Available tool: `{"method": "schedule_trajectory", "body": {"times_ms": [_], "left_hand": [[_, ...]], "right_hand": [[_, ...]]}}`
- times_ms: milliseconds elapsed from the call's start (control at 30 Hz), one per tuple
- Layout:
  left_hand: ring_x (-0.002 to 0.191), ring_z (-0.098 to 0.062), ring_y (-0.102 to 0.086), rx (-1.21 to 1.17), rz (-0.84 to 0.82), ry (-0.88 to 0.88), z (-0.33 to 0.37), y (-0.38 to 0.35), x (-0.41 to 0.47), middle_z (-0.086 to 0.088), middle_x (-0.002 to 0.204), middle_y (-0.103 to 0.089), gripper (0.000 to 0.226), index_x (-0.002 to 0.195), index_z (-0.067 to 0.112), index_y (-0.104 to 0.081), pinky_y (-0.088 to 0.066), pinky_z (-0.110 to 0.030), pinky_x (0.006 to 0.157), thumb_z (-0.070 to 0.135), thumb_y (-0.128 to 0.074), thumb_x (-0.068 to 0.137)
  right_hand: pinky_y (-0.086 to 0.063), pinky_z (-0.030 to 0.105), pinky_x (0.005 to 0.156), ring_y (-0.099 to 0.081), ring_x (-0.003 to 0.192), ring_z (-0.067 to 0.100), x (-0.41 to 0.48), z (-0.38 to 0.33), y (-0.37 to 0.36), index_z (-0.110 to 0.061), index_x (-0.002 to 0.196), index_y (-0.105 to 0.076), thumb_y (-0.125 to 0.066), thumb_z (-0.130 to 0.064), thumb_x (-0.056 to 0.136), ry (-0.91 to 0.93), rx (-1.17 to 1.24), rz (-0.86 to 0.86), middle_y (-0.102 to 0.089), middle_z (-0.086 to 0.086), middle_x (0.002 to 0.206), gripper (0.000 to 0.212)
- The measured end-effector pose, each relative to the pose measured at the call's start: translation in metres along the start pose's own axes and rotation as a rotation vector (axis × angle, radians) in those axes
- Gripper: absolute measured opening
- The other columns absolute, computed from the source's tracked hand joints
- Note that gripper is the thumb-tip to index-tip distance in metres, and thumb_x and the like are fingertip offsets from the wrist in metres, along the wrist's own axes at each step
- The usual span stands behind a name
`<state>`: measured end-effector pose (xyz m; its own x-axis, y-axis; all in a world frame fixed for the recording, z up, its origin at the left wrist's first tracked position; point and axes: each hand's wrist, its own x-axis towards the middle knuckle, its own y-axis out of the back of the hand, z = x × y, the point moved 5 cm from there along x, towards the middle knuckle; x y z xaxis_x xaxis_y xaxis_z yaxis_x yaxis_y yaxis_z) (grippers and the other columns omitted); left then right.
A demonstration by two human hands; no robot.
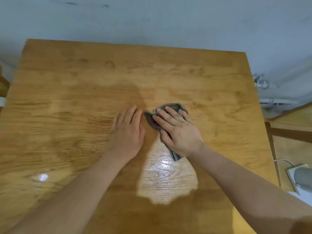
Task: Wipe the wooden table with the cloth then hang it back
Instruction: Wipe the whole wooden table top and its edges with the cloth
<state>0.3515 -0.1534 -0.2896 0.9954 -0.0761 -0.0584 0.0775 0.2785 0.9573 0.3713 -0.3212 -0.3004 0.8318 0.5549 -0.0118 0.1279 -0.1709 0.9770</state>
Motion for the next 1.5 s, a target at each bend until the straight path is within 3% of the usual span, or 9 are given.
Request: {"method": "schedule_trajectory", "body": {"times_ms": [133, 367, 533, 667, 767, 867, 1167, 1300, 1500], "left_hand": [[0.124, -0.027, -0.044, 0.053, 0.039, 0.059, 0.009, 0.0, 0.035, -0.008, 0.138, -0.044, 0.045, 0.134, 0.01, -0.045, -0.031, -0.044, 0.107, 0.027, -0.038, 0.093], [0.145, -0.02, -0.019, 0.074, 0.027, 0.141, 0.013, -0.015, 0.049, -0.005, 0.156, -0.026, 0.059, 0.148, 0.012, -0.027, -0.014, -0.045, 0.119, 0.034, -0.018, 0.095], [0.144, -0.018, -0.022, 0.048, 0.04, 0.146, 0.011, -0.015, 0.052, -0.004, 0.155, -0.029, 0.059, 0.147, 0.012, -0.031, -0.014, -0.043, 0.119, 0.034, -0.02, 0.094], [0.142, -0.02, -0.029, 0.017, 0.065, 0.141, 0.012, -0.013, 0.046, -0.007, 0.152, -0.036, 0.056, 0.144, 0.009, -0.037, -0.018, -0.045, 0.118, 0.03, -0.027, 0.092], [0.139, -0.022, -0.034, -0.006, 0.093, 0.143, 0.011, -0.012, 0.049, -0.009, 0.149, -0.04, 0.054, 0.14, 0.006, -0.041, -0.021, -0.045, 0.116, 0.026, -0.03, 0.092], [0.139, -0.023, -0.033, 0.003, 0.082, 0.141, 0.01, -0.013, 0.051, -0.009, 0.149, -0.04, 0.053, 0.141, 0.006, -0.041, -0.022, -0.046, 0.116, 0.025, -0.03, 0.092], [0.143, -0.018, -0.027, 0.007, 0.057, 0.156, 0.008, -0.015, 0.053, -0.005, 0.152, -0.036, 0.054, 0.143, 0.01, -0.038, -0.02, -0.044, 0.118, 0.027, -0.029, 0.093], [0.141, -0.02, -0.031, -0.005, 0.071, 0.151, 0.008, -0.015, 0.05, -0.006, 0.15, -0.039, 0.053, 0.141, 0.008, -0.041, -0.025, -0.047, 0.115, 0.025, -0.031, 0.092], [0.141, -0.021, -0.031, 0.009, 0.064, 0.147, 0.008, -0.016, 0.051, -0.007, 0.15, -0.039, 0.055, 0.142, 0.008, -0.041, -0.022, -0.045, 0.115, 0.025, -0.03, 0.09]], "right_hand": [[-0.017, 0.044, 0.117, -0.027, 0.145, 0.019, 0.059, 0.036, 0.01, -0.028, 0.147, -0.04, -0.028, -0.041, 0.097, -0.131, -0.012, -0.017, -0.036, -0.005, 0.155, 0.052], [-0.013, 0.045, 0.118, -0.02, 0.147, 0.02, 0.146, 0.079, 0.013, -0.027, 0.149, -0.035, -0.028, -0.041, 0.1, -0.223, -0.022, 0.027, -0.029, -0.004, 0.158, 0.051], [-0.014, 0.046, 0.118, -0.021, 0.147, 0.021, 0.192, 0.092, 0.016, -0.027, 0.148, -0.035, -0.027, -0.04, 0.1, -0.272, -0.027, 0.049, -0.029, -0.004, 0.159, 0.051], [-0.023, 0.045, 0.113, -0.037, 0.141, 0.022, 0.098, 0.043, 0.014, -0.022, 0.14, -0.052, -0.036, -0.036, 0.098, 0.111, 0.012, 0.015, -0.045, -0.002, 0.149, 0.046], [-0.027, 0.045, 0.115, -0.036, 0.141, 0.02, 0.016, 0.028, 0.012, -0.023, 0.139, -0.053, -0.04, -0.035, 0.099, 0.363, 0.004, -0.107, -0.046, -0.003, 0.148, 0.044], [-0.026, 0.044, 0.116, -0.035, 0.142, 0.019, 0.035, 0.044, 0.016, -0.023, 0.14, -0.052, -0.041, -0.033, 0.098, 0.507, -0.016, -0.147, -0.044, -0.003, 0.15, 0.044], [-0.022, 0.048, 0.113, -0.033, 0.141, 0.025, 0.254, 0.092, 0.02, -0.026, 0.143, -0.044, -0.028, -0.037, 0.096, -0.168, -0.063, 0.047, -0.046, -0.003, 0.148, 0.051], [-0.024, 0.048, 0.113, -0.033, 0.142, 0.023, 0.187, 0.056, 0.013, -0.025, 0.142, -0.047, -0.028, -0.037, 0.095, -0.017, -0.032, 0.044, -0.041, -0.001, 0.152, 0.051], [-0.029, 0.047, 0.114, -0.031, 0.144, 0.018, 0.013, 0.025, 0.01, -0.027, 0.14, -0.05, -0.047, -0.029, 0.092, 0.393, 0.015, -0.159, -0.041, -0.003, 0.152, 0.048]]}}
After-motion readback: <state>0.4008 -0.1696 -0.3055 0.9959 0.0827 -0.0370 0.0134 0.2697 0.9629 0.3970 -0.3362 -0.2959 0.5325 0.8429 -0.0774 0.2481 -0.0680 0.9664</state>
